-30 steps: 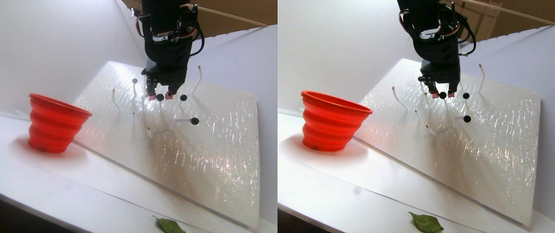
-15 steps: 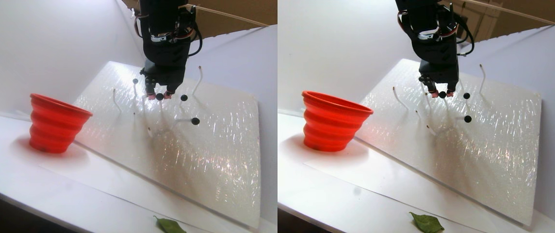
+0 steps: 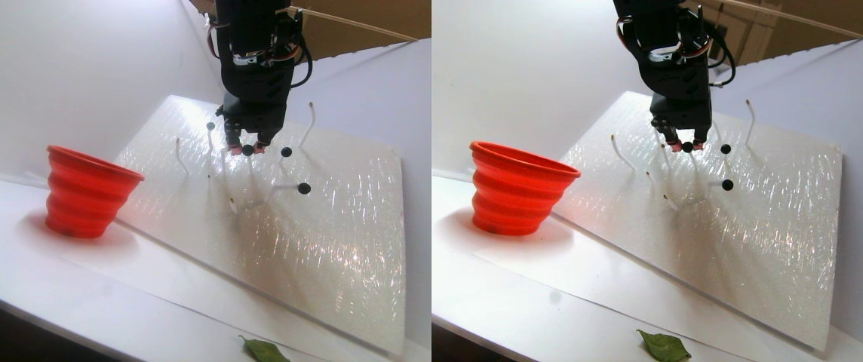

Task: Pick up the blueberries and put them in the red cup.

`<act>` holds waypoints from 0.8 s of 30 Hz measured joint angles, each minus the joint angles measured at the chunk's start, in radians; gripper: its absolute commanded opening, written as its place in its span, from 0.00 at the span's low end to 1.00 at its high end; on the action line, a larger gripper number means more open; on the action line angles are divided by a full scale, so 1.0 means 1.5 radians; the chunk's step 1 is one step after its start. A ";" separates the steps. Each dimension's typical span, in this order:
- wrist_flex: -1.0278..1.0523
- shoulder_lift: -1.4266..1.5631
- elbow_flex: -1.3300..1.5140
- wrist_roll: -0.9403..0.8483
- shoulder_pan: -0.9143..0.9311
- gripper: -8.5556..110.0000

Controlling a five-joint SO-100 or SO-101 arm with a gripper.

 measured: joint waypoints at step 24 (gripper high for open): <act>-0.020 0.053 0.101 0.000 -0.017 0.19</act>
